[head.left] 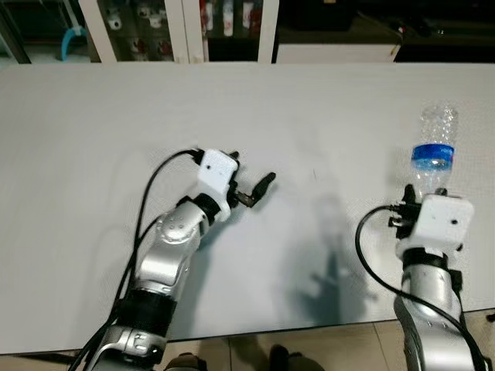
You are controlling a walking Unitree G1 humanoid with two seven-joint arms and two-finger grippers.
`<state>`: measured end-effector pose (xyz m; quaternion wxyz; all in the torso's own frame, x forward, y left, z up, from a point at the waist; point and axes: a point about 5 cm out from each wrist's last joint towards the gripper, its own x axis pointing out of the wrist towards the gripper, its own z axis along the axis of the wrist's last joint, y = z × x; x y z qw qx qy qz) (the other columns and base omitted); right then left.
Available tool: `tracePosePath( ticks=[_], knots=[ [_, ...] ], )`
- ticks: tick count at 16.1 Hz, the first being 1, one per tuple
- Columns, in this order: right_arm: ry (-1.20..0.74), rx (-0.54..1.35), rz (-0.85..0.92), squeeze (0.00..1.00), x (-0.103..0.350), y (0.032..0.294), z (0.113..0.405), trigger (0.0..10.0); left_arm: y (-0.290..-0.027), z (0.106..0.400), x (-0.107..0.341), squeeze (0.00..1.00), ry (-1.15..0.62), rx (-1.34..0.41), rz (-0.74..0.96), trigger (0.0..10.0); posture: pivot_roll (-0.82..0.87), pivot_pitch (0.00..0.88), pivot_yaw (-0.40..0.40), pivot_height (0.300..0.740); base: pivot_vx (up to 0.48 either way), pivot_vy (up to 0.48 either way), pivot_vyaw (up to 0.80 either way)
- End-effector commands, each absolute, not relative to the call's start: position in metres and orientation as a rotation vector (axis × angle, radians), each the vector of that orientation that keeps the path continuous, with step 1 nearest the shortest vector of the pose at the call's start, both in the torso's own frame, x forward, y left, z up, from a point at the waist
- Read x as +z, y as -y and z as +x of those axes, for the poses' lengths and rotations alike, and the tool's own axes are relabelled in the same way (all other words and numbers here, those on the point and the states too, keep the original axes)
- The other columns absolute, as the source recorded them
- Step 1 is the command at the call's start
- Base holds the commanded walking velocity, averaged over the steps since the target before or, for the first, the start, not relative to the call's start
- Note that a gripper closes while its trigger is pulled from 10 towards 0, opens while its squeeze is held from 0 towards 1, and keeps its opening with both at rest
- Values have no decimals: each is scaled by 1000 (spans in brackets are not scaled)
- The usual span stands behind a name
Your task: Picking trash to rubbish bin
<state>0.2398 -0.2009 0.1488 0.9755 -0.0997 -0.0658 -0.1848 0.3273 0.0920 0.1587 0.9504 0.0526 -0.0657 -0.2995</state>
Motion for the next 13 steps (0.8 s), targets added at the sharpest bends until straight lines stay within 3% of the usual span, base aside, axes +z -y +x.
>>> tracePosePath(
  ticks=[1,5,10,13],
  knots=[
    [162,-340,-215,0,156,199,235,10000,-99,324,167,0,187,-539,127,10000,187,104,-70,740,0,0,0],
    [224,-205,-188,0,171,183,230,10000,-126,322,171,0,231,-257,236,10000,191,103,-87,740,0,0,0],
    [221,-197,-197,0,174,184,225,10000,-128,319,167,0,231,-197,313,10000,184,98,-82,740,0,0,0],
    [205,-204,-194,0,171,185,223,10000,-123,321,169,0,227,-206,313,10000,183,97,-68,740,0,0,594]
  ],
)
